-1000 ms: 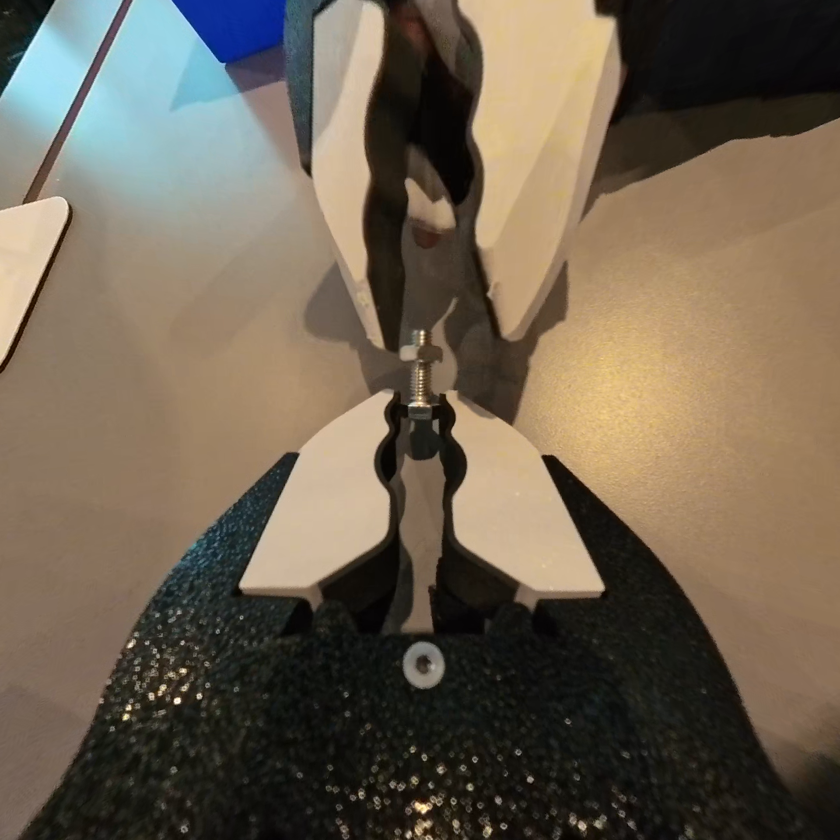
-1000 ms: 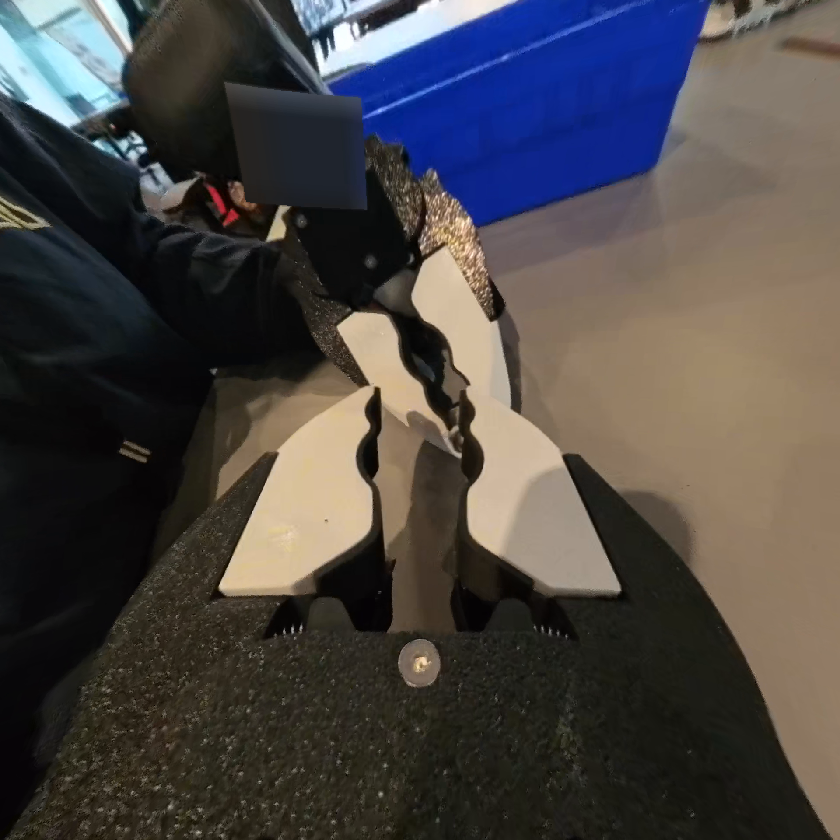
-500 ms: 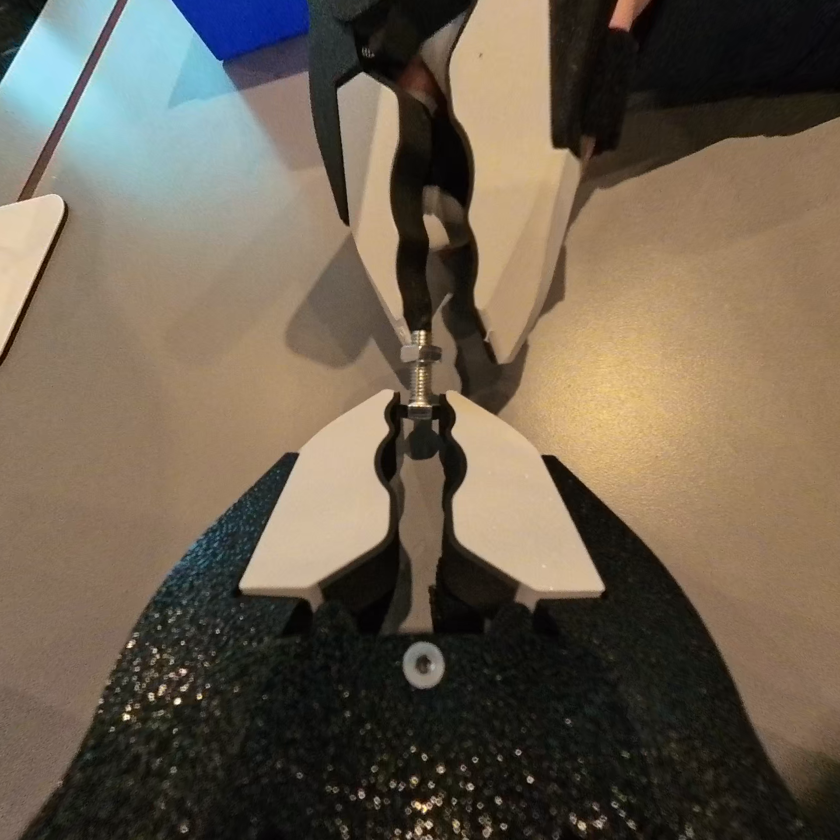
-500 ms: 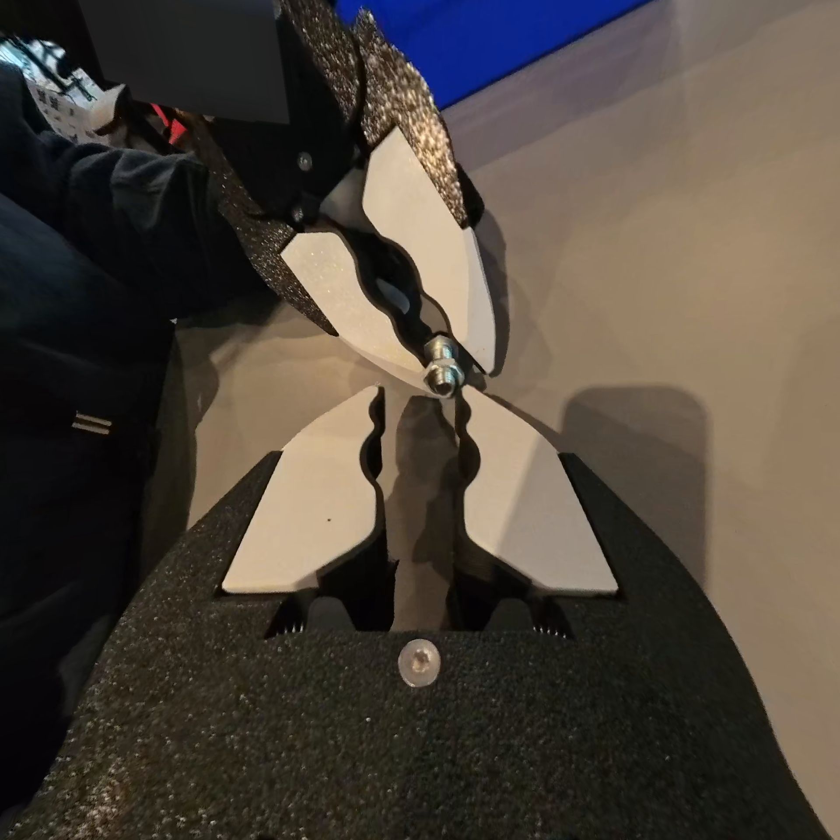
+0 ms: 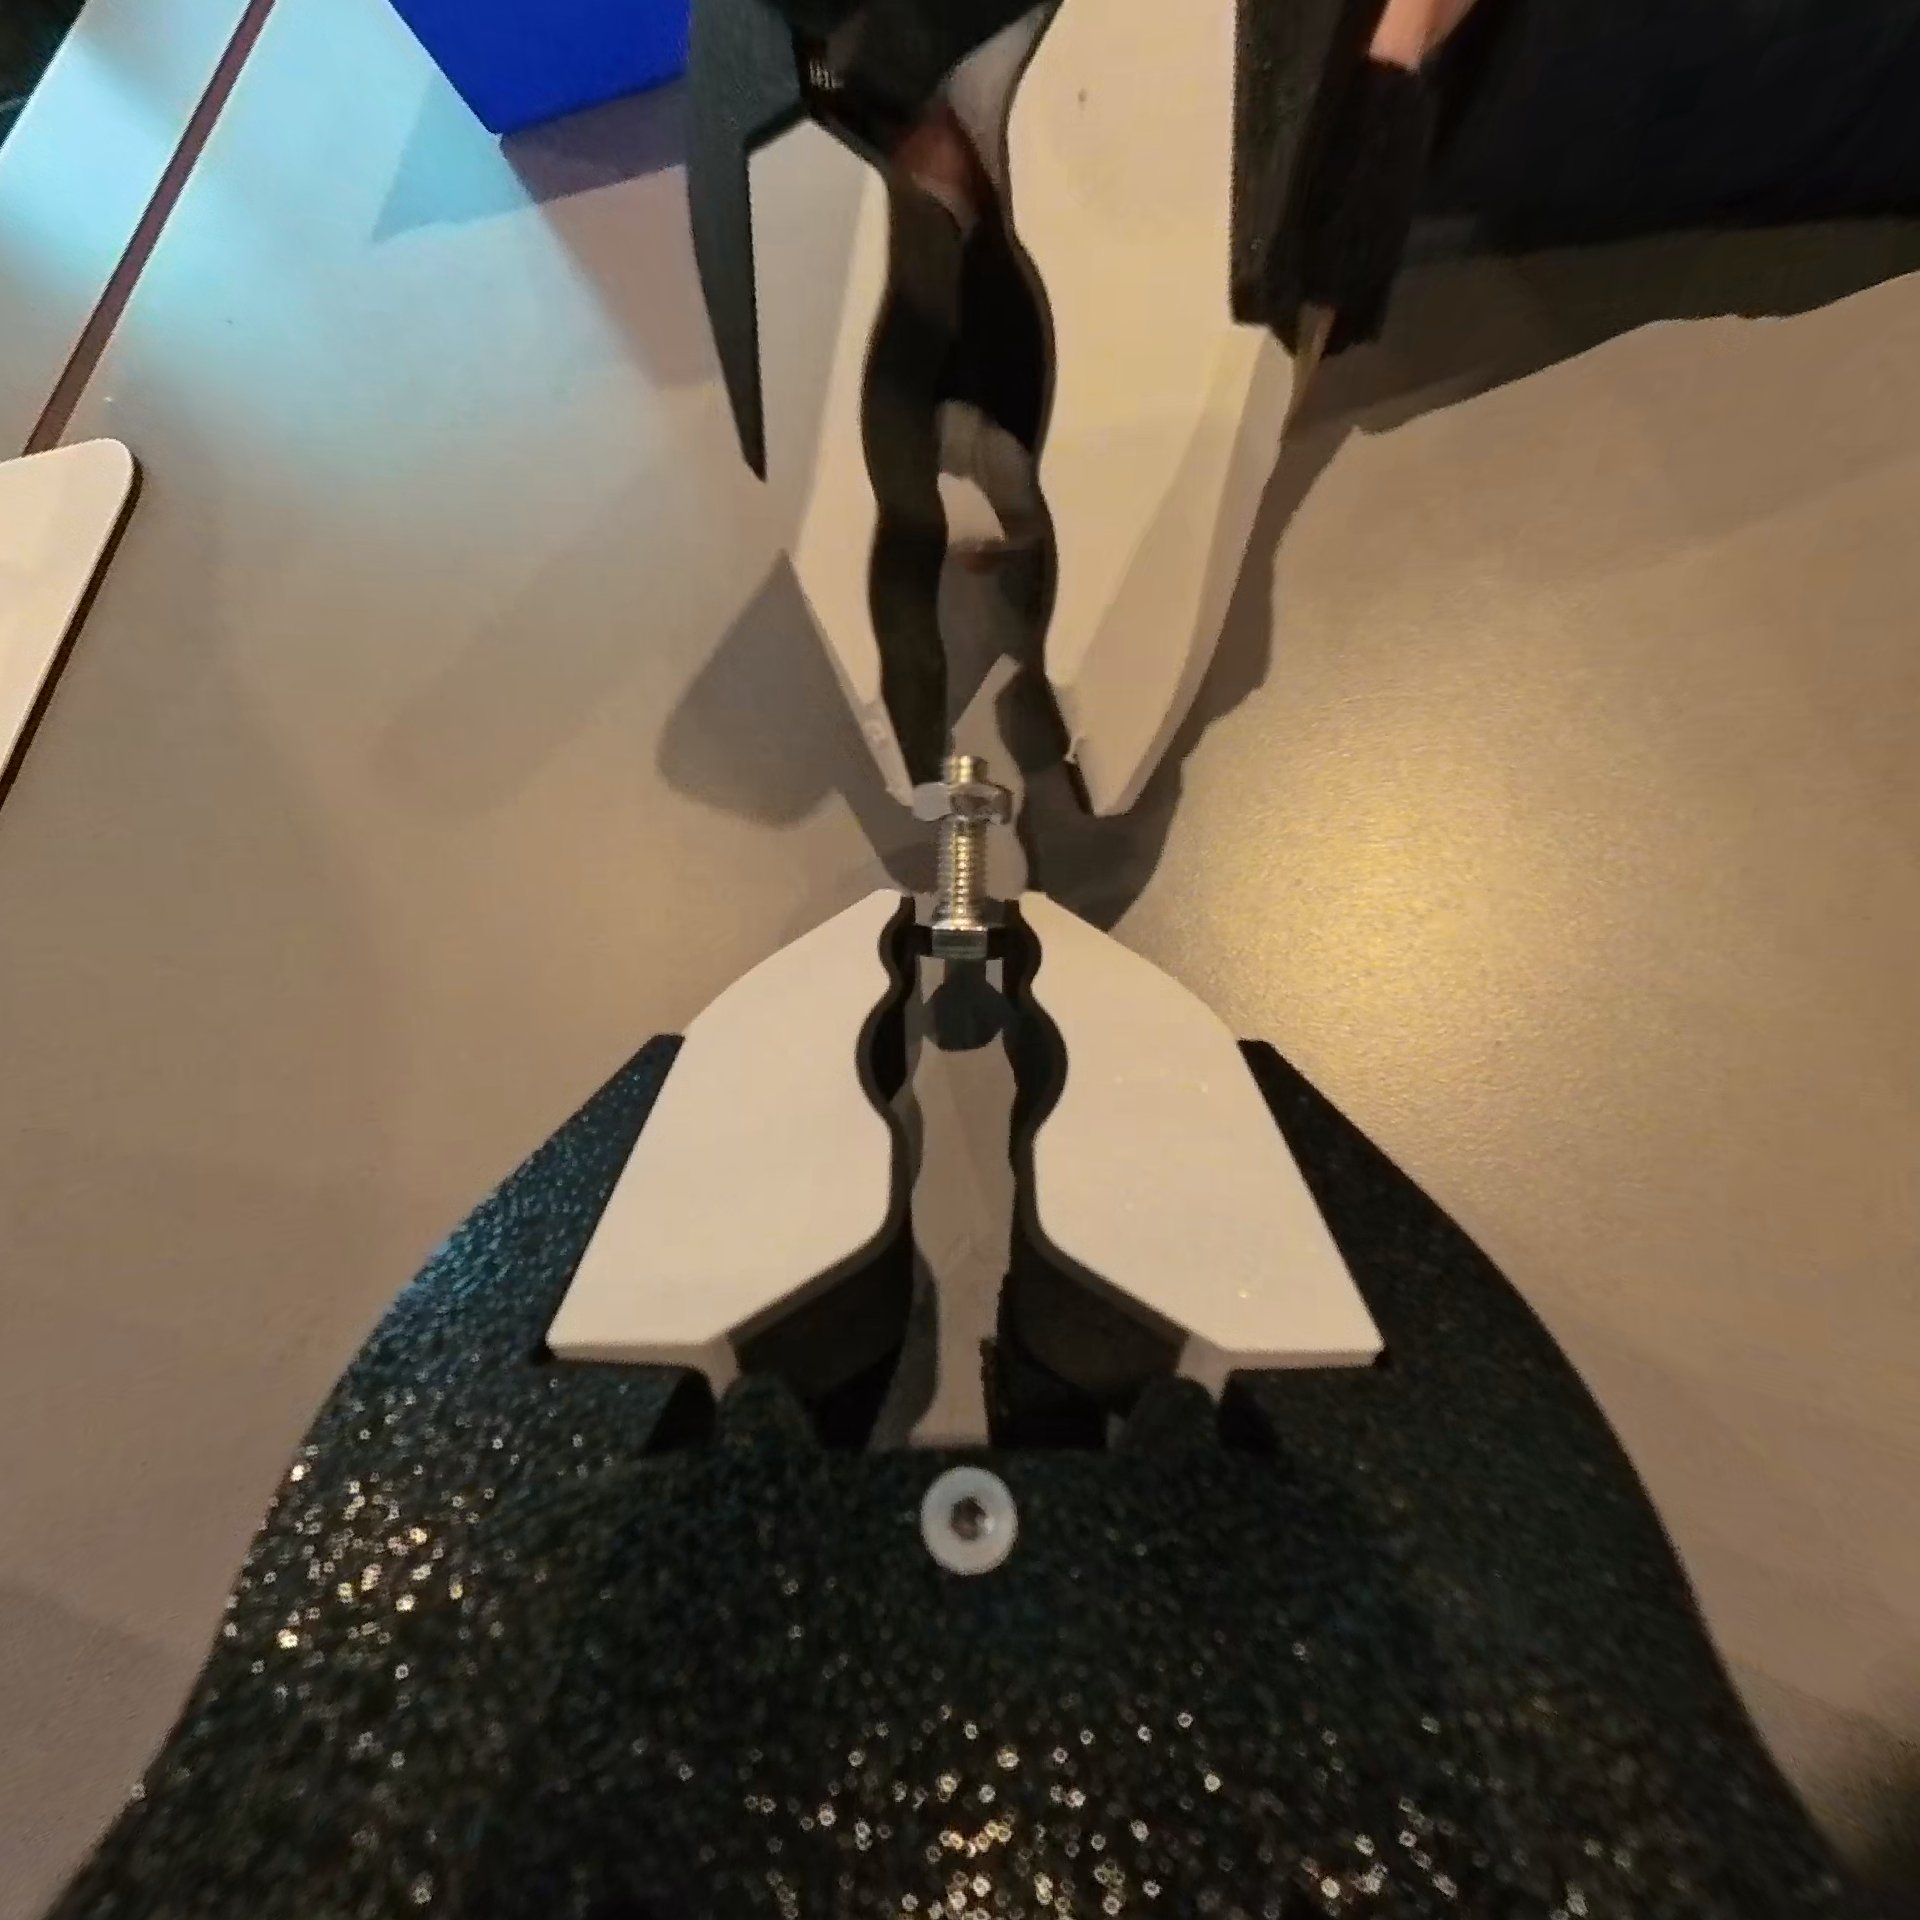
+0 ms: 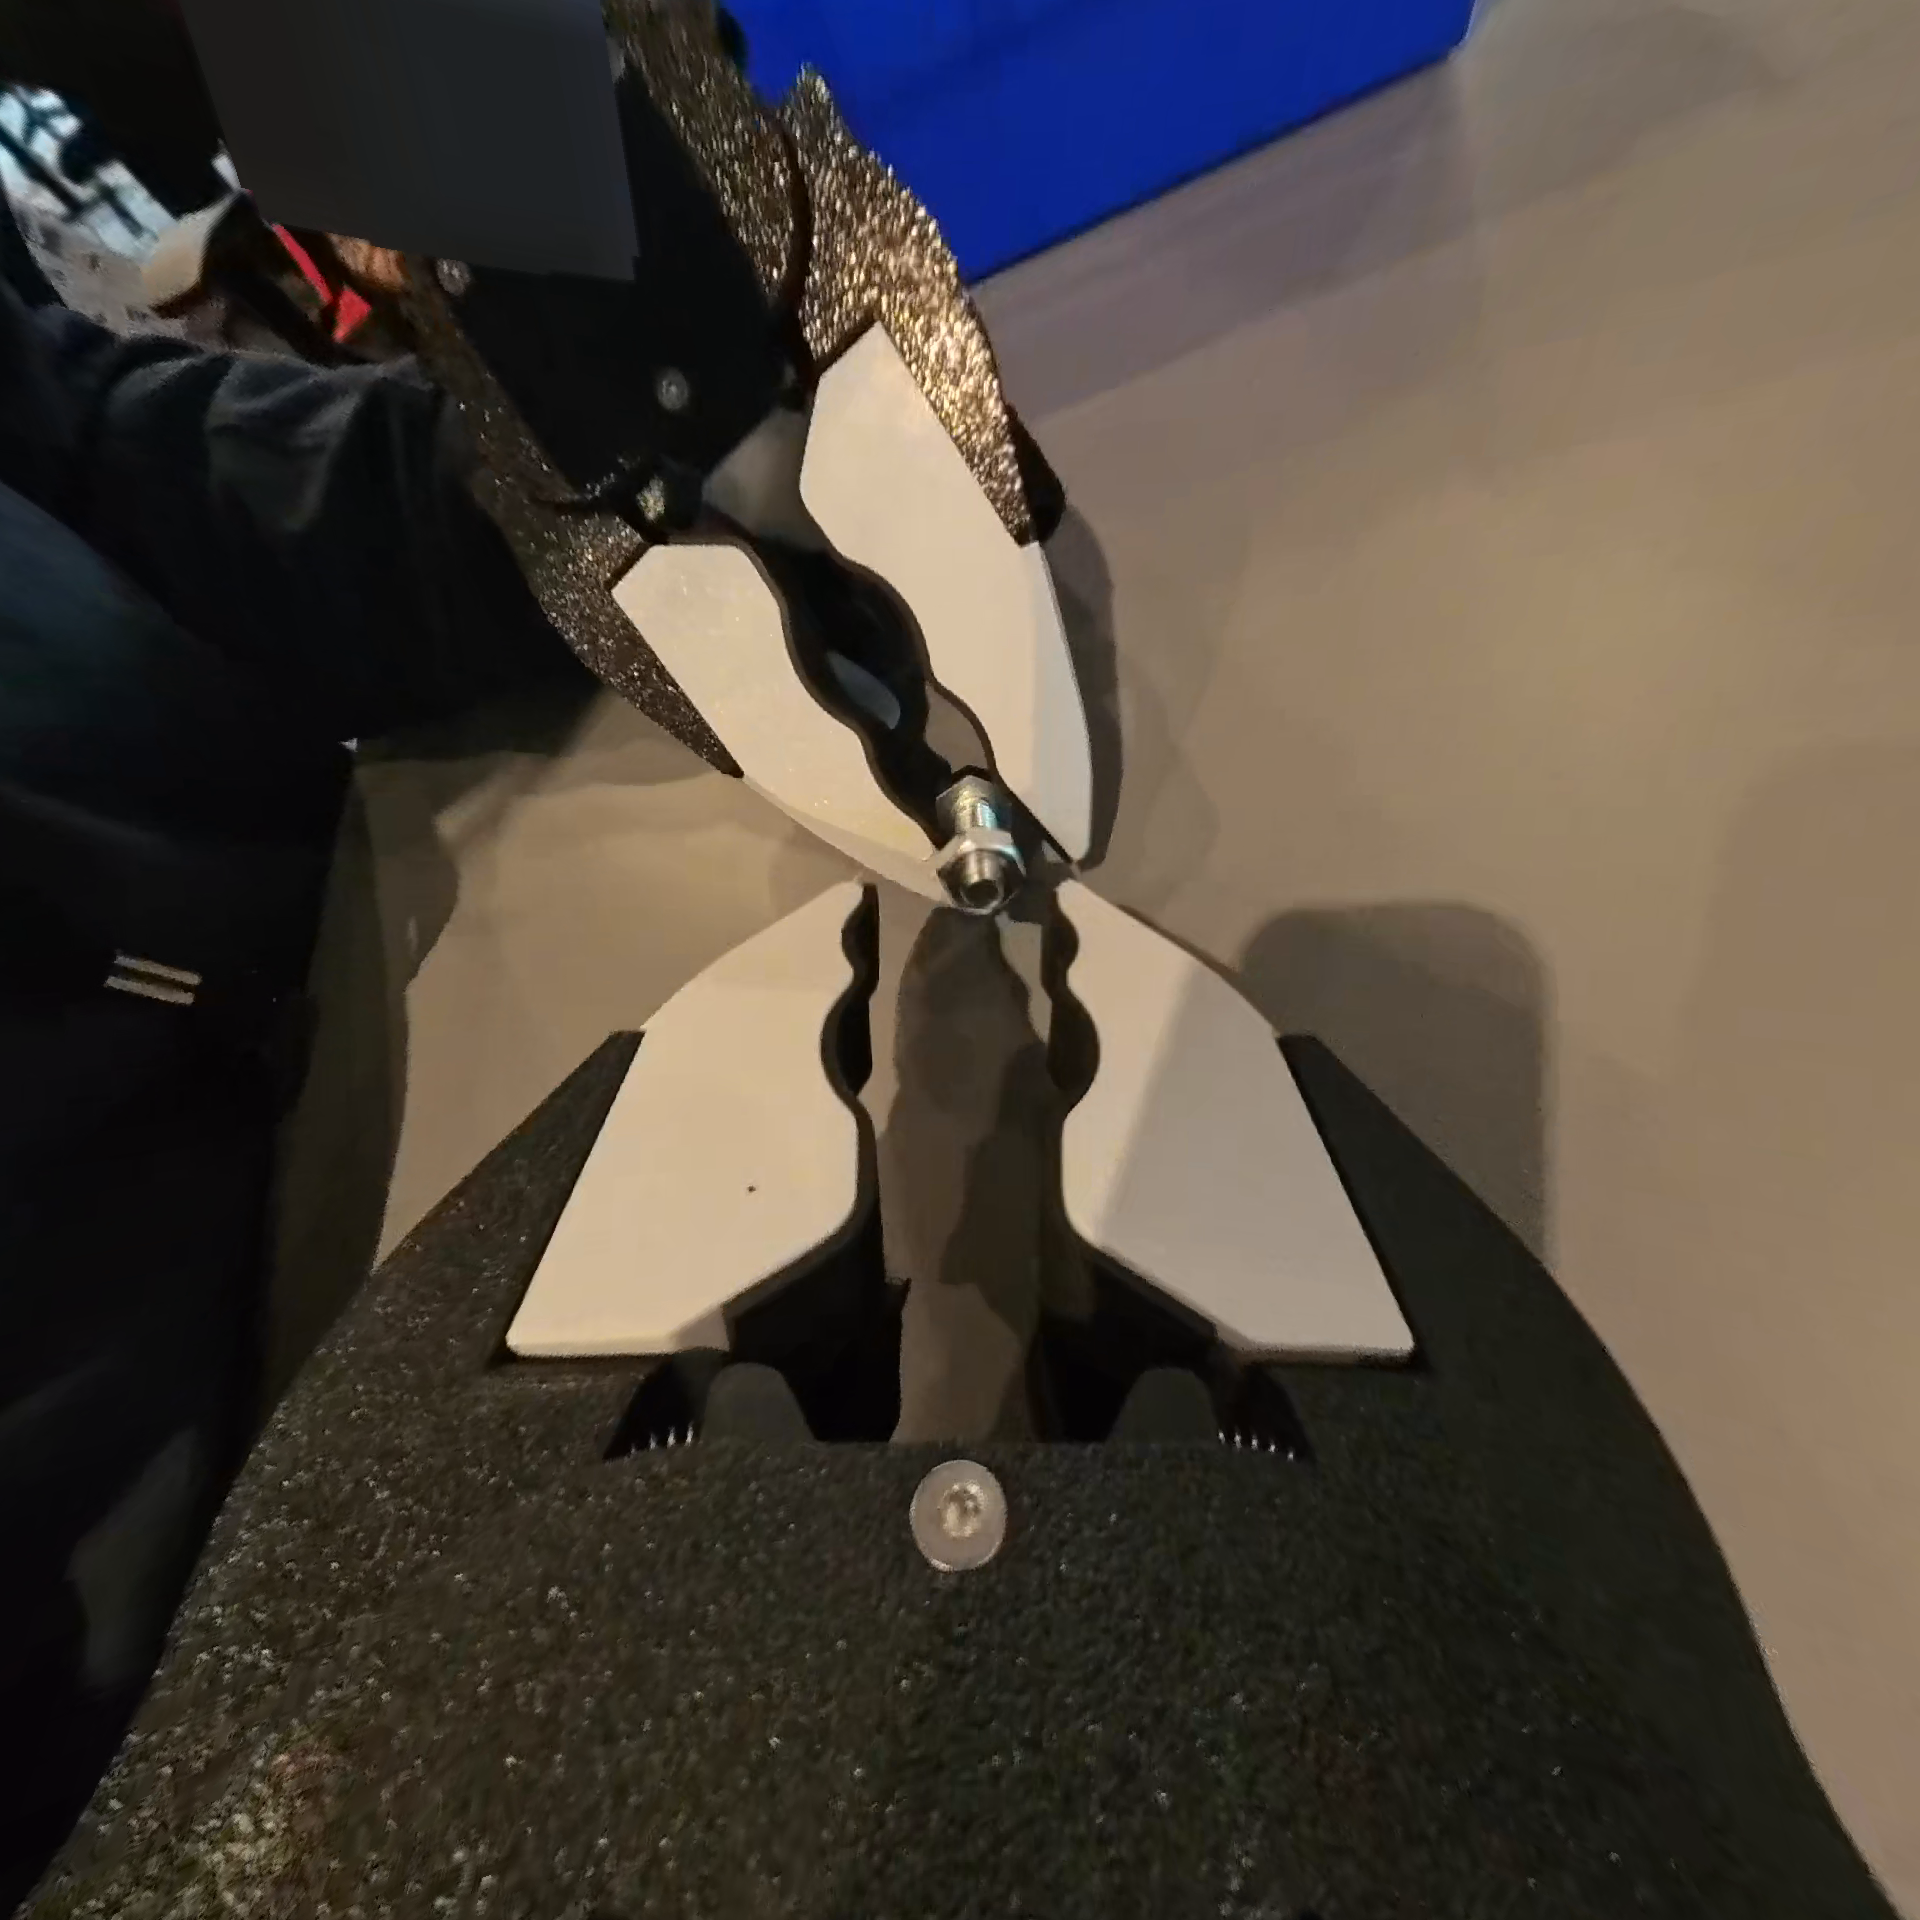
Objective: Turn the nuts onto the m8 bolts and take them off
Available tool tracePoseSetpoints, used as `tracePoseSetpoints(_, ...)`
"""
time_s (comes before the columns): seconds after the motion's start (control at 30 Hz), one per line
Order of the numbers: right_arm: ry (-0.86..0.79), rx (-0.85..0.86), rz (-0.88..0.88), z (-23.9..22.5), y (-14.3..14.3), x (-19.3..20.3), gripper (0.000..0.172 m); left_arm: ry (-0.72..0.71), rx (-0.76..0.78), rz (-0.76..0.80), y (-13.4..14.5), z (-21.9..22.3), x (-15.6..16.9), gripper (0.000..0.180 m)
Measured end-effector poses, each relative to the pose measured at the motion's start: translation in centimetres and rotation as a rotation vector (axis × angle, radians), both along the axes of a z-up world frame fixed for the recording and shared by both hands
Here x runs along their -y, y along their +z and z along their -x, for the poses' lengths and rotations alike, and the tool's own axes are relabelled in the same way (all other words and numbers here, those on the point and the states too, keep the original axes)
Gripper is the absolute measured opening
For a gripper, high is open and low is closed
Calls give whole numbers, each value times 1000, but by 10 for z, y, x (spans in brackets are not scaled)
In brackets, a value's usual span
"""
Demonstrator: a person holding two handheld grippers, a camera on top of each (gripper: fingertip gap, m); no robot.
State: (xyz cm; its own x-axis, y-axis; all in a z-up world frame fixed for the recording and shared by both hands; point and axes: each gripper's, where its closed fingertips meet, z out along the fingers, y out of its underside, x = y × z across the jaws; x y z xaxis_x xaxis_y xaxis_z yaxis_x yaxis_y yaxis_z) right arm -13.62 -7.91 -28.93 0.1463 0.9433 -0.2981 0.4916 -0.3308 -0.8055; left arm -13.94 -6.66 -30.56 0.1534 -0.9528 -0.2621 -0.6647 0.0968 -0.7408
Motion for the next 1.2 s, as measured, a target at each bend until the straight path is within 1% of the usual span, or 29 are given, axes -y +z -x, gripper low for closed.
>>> tracePoseSetpoints(0.17,26,1,3,3,0,4,29,0,0,3,0,0,0,15)
tracePoseSetpoints(0.27,31,-92,-48,9,14,4,34,-4,0,4,0,0,0,15)
tracePoseSetpoints(0.33,67,-191,-81,14,30,11,31,-3,0,7,0,0,0,15)
tracePoseSetpoints(0.37,55,-201,-86,13,33,9,31,-2,0,9,0,0,0,15)
tracePoseSetpoints(0.57,-11,-56,-7,1,9,-1,31,-2,0,8,0,-1,0,15)
tracePoseSetpoints(0.63,-14,-4,5,-1,1,-1,31,-2,1,8,0,-1,0,15)
tracePoseSetpoints(0.73,-1,31,16,0,-4,1,30,-2,0,10,-1,-1,0,15)
tracePoseSetpoints(0.8,15,37,14,1,-5,4,29,-2,0,11,-1,-1,0,15)
tracePoseSetpoints(0.87,24,6,-2,4,0,5,31,-1,1,11,-1,-1,0,15)
tracePoseSetpoints(0.93,27,-53,-47,8,9,5,34,-3,1,11,-1,-1,0,15)
tracePoseSetpoints(1.03,56,-178,-124,13,31,9,30,-2,1,14,-1,-1,1,15)
tracePoseSetpoints(1.1,15,-149,-129,8,28,2,29,-2,1,15,-1,-1,0,15)
tracePoseSetpoints(1.2,-23,-58,-48,-1,12,-4,31,-2,1,14,-1,-1,1,15)
